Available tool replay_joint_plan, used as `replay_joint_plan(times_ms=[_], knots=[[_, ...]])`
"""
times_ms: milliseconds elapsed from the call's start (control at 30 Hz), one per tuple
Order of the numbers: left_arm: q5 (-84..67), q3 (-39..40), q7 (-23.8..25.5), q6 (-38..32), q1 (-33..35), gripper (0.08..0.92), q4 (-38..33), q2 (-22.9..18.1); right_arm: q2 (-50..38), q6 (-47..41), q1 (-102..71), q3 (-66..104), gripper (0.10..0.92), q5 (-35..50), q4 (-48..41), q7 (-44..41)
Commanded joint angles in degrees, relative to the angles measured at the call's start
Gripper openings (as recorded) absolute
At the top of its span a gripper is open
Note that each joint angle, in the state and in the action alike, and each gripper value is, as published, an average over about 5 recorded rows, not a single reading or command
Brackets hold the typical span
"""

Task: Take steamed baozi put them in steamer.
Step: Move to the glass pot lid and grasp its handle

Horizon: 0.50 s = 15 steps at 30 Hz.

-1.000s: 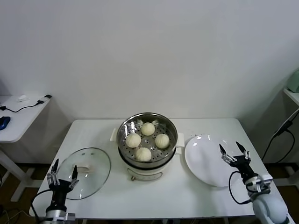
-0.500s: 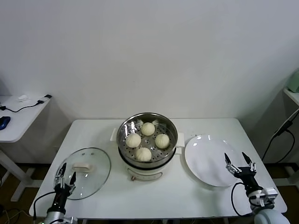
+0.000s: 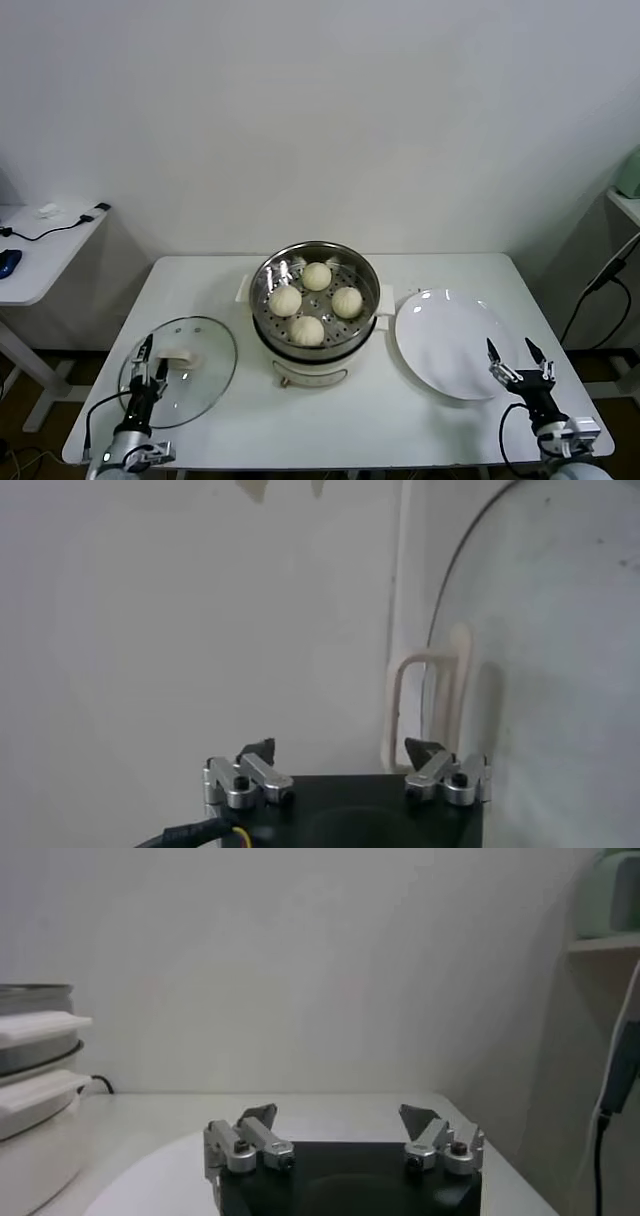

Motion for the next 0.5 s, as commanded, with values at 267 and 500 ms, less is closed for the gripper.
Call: replay_joint_plan(times_ms=[267,500], knots=[[6.24,0.99,0.61,2.7,-2.64,0.587,6.19,-1.65,0.9,0.36,-0.44,0.37,0.823,-0.3,-0.22,-0.27],[6.97,0.73,0.44,3.19,-2.92,0.388,6.34,-2.35,0.99,0.64,-0.49,0.55,0.823,-0.13,-0.23,-0.26]])
